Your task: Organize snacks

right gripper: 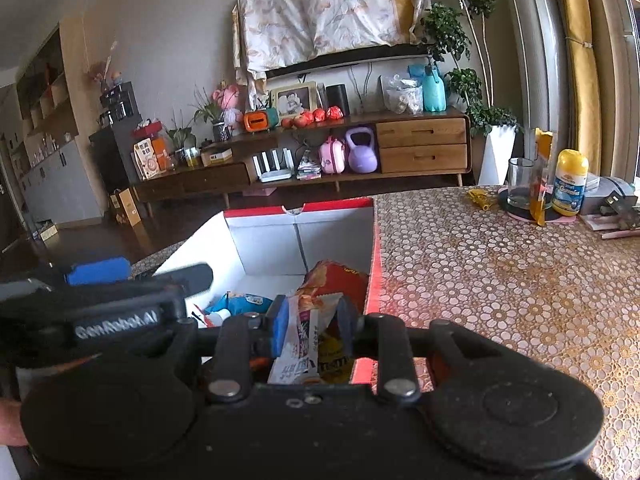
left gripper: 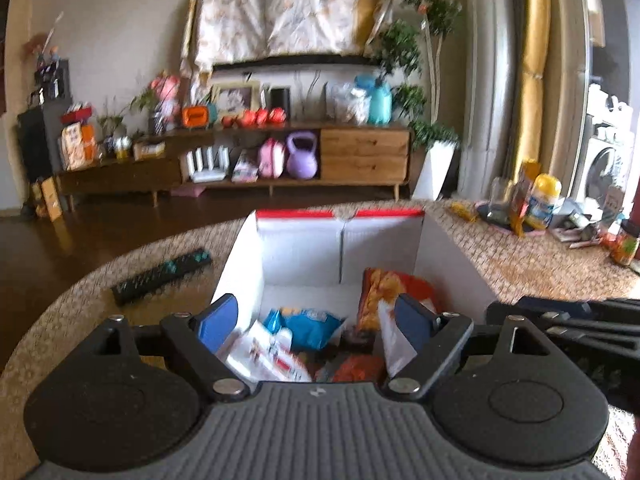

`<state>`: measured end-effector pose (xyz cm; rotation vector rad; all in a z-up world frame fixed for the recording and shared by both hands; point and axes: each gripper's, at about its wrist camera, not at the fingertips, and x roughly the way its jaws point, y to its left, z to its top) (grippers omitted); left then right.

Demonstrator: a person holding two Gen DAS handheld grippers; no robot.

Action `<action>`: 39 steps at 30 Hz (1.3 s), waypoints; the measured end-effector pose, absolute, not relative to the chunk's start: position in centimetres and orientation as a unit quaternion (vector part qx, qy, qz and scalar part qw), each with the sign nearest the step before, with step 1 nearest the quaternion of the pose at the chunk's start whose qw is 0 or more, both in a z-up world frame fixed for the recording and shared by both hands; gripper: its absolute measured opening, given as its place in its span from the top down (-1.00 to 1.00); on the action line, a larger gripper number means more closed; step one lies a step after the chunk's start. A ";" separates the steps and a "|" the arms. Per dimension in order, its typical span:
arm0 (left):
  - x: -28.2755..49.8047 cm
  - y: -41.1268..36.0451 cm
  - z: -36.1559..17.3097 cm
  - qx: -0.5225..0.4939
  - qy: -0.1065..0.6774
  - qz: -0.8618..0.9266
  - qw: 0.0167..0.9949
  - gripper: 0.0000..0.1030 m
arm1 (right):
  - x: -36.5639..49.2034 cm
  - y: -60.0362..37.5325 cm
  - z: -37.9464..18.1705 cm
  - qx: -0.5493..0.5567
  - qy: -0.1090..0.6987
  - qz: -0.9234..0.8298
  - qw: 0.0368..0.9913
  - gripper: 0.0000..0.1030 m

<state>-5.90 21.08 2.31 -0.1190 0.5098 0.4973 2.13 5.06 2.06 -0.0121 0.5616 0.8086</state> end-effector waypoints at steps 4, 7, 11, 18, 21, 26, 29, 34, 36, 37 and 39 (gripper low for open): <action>-6.4 20.9 2.1 -0.074 0.253 0.235 0.936 -0.97 | 2.0 4.6 1.9 -0.001 0.270 0.384 0.883 0.48; -7.1 20.0 2.3 -0.054 0.232 0.249 0.939 -0.97 | 1.9 4.3 1.9 0.004 0.271 0.385 0.882 0.47; -7.2 19.0 2.5 -0.011 0.230 0.255 0.939 -0.97 | 1.9 4.2 1.9 0.006 0.272 0.386 0.882 0.45; -8.7 19.9 2.8 -0.063 0.216 0.241 0.944 -0.97 | 1.9 3.9 1.7 0.013 0.276 0.384 0.881 0.18; -9.2 19.3 3.4 -0.045 0.215 0.258 0.941 -0.97 | 1.8 3.5 2.0 0.017 0.273 0.385 0.882 -0.05; -10.0 18.3 4.8 -0.044 0.206 0.256 0.943 -0.98 | 0.7 2.1 3.3 0.027 0.252 0.389 0.886 -0.40; -10.4 17.6 5.5 -0.046 0.206 0.255 0.944 -0.98 | -0.1 1.2 4.2 0.022 0.241 0.387 0.889 -0.57; -11.2 15.7 6.3 -0.042 0.216 0.252 0.942 -0.98 | -1.3 -1.0 5.8 0.029 0.232 0.385 0.893 -0.89; -11.5 15.0 6.4 -0.045 0.225 0.248 0.941 -0.98 | -1.6 -1.8 6.2 0.032 0.231 0.384 0.893 -0.92; -11.7 14.7 6.4 -0.047 0.228 0.247 0.941 -0.98 | -1.7 -2.2 6.4 0.033 0.231 0.383 0.894 -0.95; -12.2 14.1 6.4 -0.049 0.231 0.245 0.940 -0.98 | -2.1 -3.0 6.7 0.035 0.233 0.380 0.895 -0.99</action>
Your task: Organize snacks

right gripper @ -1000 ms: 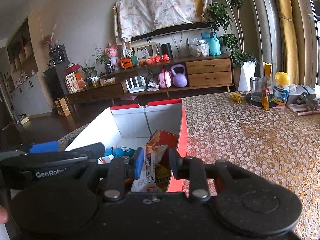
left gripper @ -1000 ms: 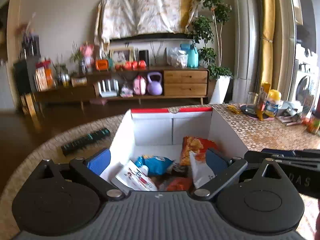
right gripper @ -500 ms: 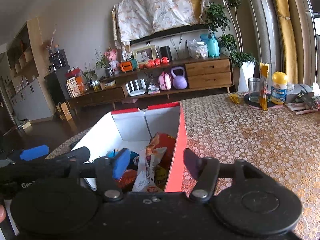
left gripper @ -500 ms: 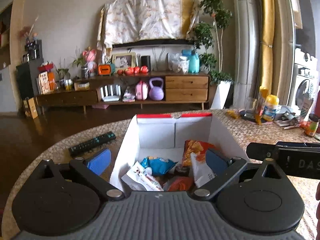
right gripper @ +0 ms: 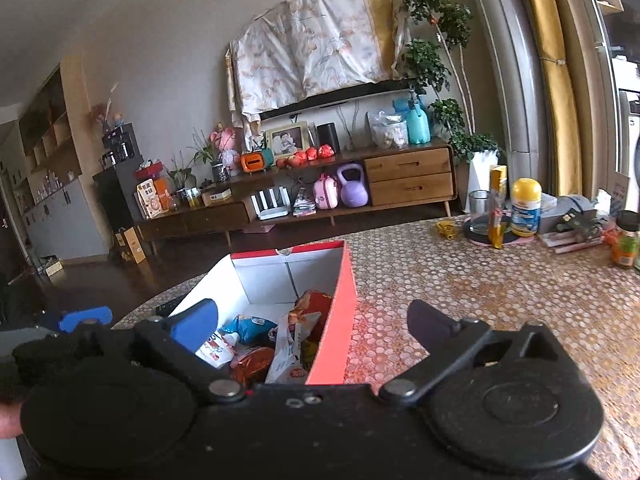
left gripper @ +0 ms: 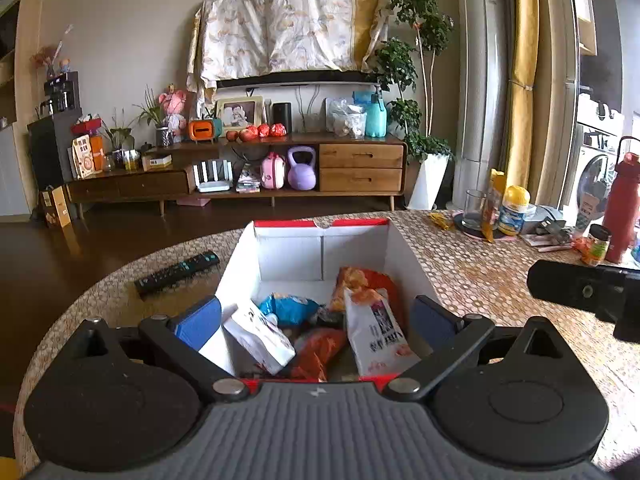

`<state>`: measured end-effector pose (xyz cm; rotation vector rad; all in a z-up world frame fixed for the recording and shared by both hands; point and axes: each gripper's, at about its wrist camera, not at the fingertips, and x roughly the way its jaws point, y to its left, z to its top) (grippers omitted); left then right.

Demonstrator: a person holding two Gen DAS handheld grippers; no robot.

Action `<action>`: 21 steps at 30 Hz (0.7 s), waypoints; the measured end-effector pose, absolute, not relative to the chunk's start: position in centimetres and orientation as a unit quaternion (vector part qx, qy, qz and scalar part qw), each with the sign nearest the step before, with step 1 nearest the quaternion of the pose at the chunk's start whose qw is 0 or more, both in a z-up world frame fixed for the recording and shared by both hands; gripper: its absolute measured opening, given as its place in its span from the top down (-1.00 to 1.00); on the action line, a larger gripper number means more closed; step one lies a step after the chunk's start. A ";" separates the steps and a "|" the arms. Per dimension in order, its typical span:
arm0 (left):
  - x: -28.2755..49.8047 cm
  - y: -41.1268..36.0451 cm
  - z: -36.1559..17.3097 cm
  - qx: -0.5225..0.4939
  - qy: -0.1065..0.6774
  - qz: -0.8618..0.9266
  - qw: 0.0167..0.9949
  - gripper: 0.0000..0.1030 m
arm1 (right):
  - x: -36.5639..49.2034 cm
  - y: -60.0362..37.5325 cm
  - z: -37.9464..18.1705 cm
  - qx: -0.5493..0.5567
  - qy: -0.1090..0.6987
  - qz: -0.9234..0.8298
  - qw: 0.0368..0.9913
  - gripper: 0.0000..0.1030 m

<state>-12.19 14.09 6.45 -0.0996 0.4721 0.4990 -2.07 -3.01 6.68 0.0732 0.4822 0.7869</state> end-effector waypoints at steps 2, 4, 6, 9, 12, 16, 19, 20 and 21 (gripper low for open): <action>-12.5 13.6 6.4 -0.050 0.238 0.239 0.940 -0.98 | -2.4 -3.8 6.9 0.039 0.234 0.378 0.895 -0.99; -13.0 13.2 6.3 -0.054 0.240 0.242 0.939 -0.98 | -2.3 -4.5 6.9 0.044 0.234 0.372 0.897 -0.99; -13.5 12.8 6.1 -0.060 0.240 0.249 0.936 -0.98 | -2.6 -5.2 6.7 0.047 0.234 0.365 0.900 -0.99; -14.0 12.3 5.8 -0.062 0.244 0.250 0.935 -0.98 | -3.2 -6.1 6.4 0.050 0.233 0.359 0.903 -0.99; -14.4 12.1 5.6 -0.062 0.245 0.252 0.934 -0.98 | -3.6 -6.9 6.0 0.051 0.233 0.353 0.905 -0.99; -14.9 11.9 5.5 -0.062 0.245 0.253 0.934 -0.98 | -3.9 -7.4 5.5 0.054 0.234 0.347 0.907 -0.99; -15.2 11.7 5.7 -0.058 0.241 0.255 0.935 -0.98 | -4.0 -7.6 5.4 0.055 0.234 0.346 0.907 -0.99; -15.2 11.7 5.7 -0.056 0.240 0.254 0.935 -0.98 | -4.0 -7.6 5.3 0.056 0.233 0.345 0.908 -0.99; -15.3 11.7 5.8 -0.055 0.239 0.256 0.935 -0.98 | -4.1 -7.7 5.3 0.055 0.233 0.345 0.908 -0.99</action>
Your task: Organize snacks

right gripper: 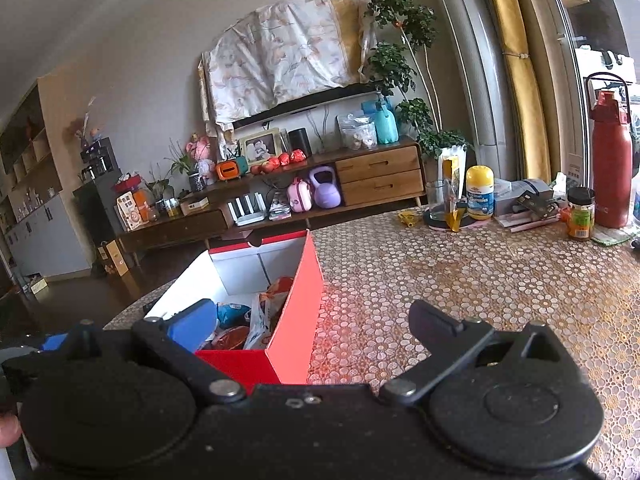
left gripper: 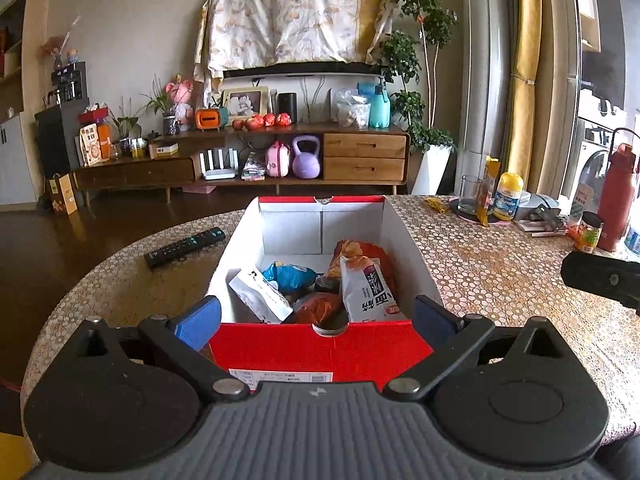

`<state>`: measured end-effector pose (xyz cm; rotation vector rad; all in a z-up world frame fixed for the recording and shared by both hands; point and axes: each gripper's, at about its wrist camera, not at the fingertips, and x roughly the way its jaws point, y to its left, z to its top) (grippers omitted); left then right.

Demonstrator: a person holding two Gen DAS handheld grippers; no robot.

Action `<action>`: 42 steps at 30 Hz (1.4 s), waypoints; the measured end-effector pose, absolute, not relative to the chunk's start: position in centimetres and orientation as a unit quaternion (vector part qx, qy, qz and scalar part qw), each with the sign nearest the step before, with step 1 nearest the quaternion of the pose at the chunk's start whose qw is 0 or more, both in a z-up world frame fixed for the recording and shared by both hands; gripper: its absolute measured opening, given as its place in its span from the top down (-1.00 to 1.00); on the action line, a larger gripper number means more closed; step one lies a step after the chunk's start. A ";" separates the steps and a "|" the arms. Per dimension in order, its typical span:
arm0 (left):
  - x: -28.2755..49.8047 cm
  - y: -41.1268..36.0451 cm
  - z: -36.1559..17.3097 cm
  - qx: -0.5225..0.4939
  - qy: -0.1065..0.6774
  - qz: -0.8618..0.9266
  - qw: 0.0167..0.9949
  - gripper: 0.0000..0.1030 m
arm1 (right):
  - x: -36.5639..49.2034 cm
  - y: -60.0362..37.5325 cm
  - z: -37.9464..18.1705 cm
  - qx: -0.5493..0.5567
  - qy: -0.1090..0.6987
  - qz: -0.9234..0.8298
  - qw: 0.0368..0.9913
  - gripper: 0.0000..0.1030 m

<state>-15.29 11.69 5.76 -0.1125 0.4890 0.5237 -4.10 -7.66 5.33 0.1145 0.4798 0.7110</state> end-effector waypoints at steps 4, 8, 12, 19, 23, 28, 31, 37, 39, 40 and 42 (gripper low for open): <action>-15.3 11.6 5.7 -0.049 0.238 0.257 0.935 -0.98 | -4.2 -7.7 5.3 0.055 0.233 0.344 0.908 -0.99; -15.3 11.4 5.7 -0.048 0.239 0.255 0.936 -0.98 | -4.2 -7.8 5.2 0.055 0.234 0.342 0.908 -0.99; -15.1 11.3 5.8 -0.040 0.240 0.253 0.936 -0.98 | -4.0 -7.7 5.0 0.054 0.237 0.339 0.909 -0.99; -15.1 11.3 5.8 -0.041 0.240 0.253 0.937 -0.98 | -3.9 -8.0 4.8 0.056 0.239 0.336 0.909 -0.99; -15.1 11.2 5.7 -0.041 0.240 0.254 0.936 -0.98 | -3.9 -8.1 4.6 0.055 0.240 0.336 0.909 -0.99; -15.1 11.2 5.6 -0.040 0.241 0.252 0.936 -0.98 | -3.9 -8.1 4.5 0.056 0.241 0.336 0.909 -0.99; -15.0 11.1 5.4 -0.041 0.243 0.253 0.936 -0.98 | -3.8 -8.2 4.3 0.057 0.243 0.334 0.909 -0.99; -15.1 11.3 5.4 -0.043 0.242 0.254 0.935 -0.98 | -3.7 -8.1 4.1 0.056 0.245 0.333 0.909 -0.99; -15.1 11.3 5.4 -0.043 0.242 0.254 0.935 -0.98 | -3.8 -8.1 4.0 0.055 0.246 0.333 0.909 -0.99; -15.1 11.3 5.4 -0.044 0.242 0.255 0.935 -0.98 | -3.8 -8.1 4.0 0.055 0.246 0.334 0.908 -0.99; -15.1 11.3 5.4 -0.044 0.242 0.254 0.935 -0.98 | -3.8 -8.0 4.0 0.054 0.246 0.334 0.908 -0.99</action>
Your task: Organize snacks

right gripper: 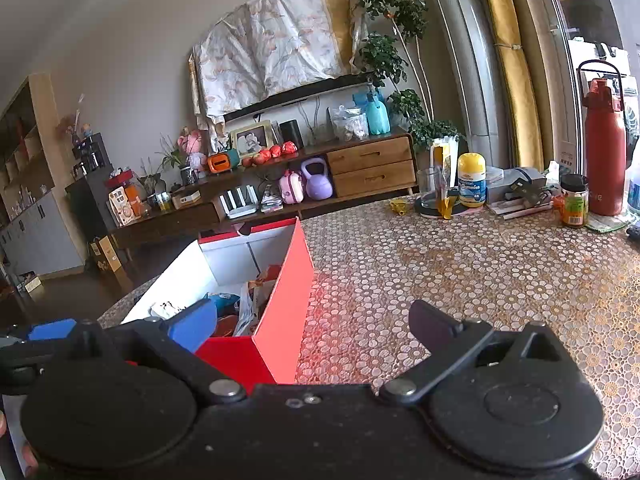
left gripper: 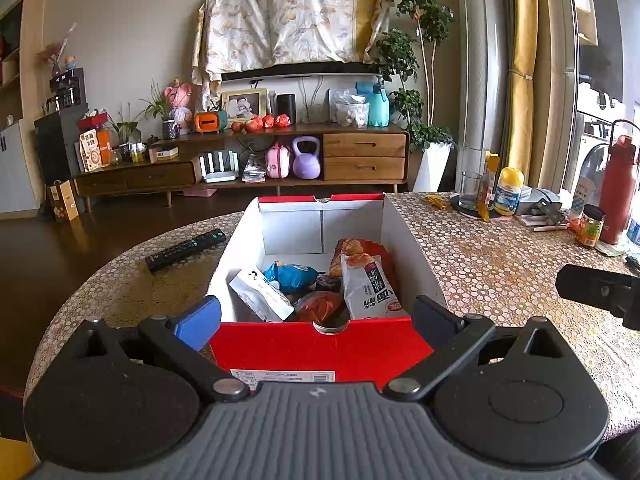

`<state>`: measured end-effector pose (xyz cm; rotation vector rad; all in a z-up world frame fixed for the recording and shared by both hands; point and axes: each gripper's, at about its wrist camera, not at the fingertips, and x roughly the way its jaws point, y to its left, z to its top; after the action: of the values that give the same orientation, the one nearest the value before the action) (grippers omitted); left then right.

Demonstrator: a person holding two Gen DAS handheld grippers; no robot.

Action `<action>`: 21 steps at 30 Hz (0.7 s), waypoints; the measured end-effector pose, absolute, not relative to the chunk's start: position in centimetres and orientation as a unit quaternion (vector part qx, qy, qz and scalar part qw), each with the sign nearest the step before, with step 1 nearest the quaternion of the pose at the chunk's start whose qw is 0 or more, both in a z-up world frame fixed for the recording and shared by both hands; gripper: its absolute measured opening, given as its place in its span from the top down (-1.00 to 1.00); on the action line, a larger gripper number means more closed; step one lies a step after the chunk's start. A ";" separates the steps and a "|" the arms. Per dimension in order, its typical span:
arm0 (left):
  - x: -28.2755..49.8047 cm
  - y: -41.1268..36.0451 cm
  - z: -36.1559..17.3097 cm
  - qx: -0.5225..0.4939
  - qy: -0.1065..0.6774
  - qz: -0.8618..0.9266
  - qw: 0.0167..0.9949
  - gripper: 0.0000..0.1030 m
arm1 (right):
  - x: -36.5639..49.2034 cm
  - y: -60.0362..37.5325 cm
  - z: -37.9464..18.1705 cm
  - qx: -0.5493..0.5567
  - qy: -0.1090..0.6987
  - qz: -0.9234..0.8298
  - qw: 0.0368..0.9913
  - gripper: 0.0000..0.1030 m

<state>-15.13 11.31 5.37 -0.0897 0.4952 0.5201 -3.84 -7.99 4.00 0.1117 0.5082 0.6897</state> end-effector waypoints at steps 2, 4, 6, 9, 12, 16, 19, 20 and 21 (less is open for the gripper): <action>-15.2 11.4 5.4 -0.044 0.242 0.255 0.935 -0.98 | -3.8 -8.0 4.0 0.054 0.248 0.334 0.908 -0.99; -15.2 11.3 5.4 -0.044 0.242 0.254 0.935 -0.98 | -3.7 -7.9 3.9 0.053 0.249 0.333 0.908 -0.99; -15.2 11.4 5.4 -0.044 0.242 0.255 0.935 -0.98 | -3.7 -8.0 3.9 0.053 0.249 0.332 0.908 -0.99; -15.2 11.4 5.4 -0.044 0.242 0.255 0.935 -0.98 | -3.6 -8.0 3.8 0.053 0.249 0.332 0.908 -0.99; -15.2 11.4 5.5 -0.045 0.242 0.254 0.935 -0.98 | -3.6 -8.0 3.8 0.052 0.250 0.332 0.908 -0.99; -15.2 11.4 5.5 -0.045 0.242 0.254 0.935 -0.98 | -3.5 -8.0 3.5 0.051 0.252 0.330 0.908 -0.99; -15.2 11.4 5.5 -0.045 0.241 0.255 0.935 -0.98 | -3.4 -8.1 3.4 0.050 0.253 0.329 0.908 -0.99; -15.2 11.4 5.5 -0.044 0.241 0.255 0.935 -0.98 | -3.4 -8.1 3.4 0.050 0.253 0.329 0.908 -0.99; -15.2 11.4 5.5 -0.045 0.242 0.255 0.935 -0.98 | -3.4 -8.1 3.3 0.050 0.254 0.329 0.908 -0.99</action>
<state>-15.22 11.44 5.51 -0.0910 0.4940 0.5212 -3.42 -8.12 3.32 0.1027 0.5237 0.6784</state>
